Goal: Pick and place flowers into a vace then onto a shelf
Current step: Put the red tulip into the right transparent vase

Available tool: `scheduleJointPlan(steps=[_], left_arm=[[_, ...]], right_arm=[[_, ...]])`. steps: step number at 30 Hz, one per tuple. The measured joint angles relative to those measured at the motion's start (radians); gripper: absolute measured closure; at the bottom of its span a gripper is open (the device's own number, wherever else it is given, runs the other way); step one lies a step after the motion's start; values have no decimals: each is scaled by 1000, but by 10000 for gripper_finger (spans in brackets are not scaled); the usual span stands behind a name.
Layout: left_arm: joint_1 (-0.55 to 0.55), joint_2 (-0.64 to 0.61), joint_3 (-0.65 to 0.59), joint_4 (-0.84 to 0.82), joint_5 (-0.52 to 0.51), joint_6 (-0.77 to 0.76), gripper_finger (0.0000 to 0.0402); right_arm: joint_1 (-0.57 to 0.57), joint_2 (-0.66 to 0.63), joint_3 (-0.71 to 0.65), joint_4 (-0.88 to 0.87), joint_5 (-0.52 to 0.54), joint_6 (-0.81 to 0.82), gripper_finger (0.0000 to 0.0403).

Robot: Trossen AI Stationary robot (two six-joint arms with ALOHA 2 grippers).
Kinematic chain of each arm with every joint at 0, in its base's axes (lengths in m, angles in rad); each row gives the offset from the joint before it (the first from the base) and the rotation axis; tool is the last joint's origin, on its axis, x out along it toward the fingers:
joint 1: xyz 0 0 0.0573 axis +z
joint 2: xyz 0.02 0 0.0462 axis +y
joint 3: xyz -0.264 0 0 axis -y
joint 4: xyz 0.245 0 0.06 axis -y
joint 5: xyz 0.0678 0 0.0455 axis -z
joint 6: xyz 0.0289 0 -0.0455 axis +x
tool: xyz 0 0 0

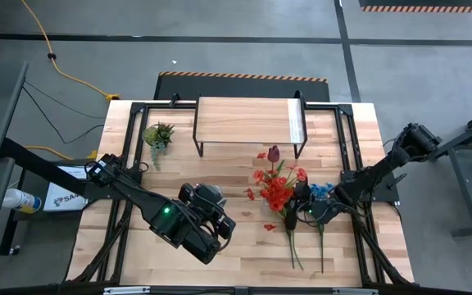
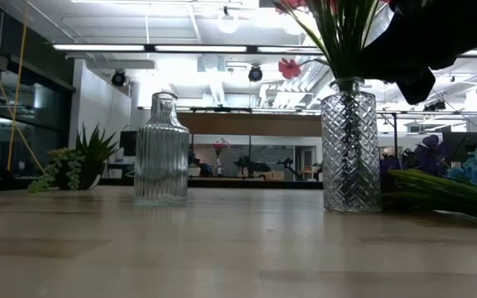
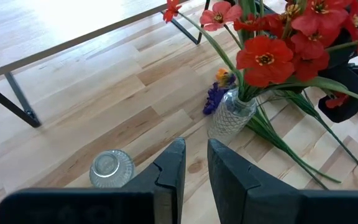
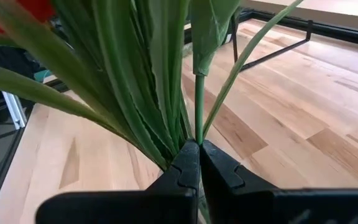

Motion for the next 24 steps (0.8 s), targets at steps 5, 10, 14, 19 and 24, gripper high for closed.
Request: scheduleJointPlan(steps=[5, 10, 14, 19, 24], left_arm=[[0, 0, 0, 0, 0, 0, 298], [0, 0, 0, 0, 0, 0, 298], [0, 0, 0, 0, 0, 0, 298], [0, 0, 0, 0, 0, 0, 298], [-1, 0, 0, 0, 0, 0, 298]], right_arm=[[0, 0, 0, 0, -11, 3, 394], [0, 0, 0, 0, -23, 14, 366], [0, 0, 0, 0, -37, 13, 339], [0, 0, 0, 0, -44, 11, 316], [0, 0, -1, 0, -44, 10, 311]])
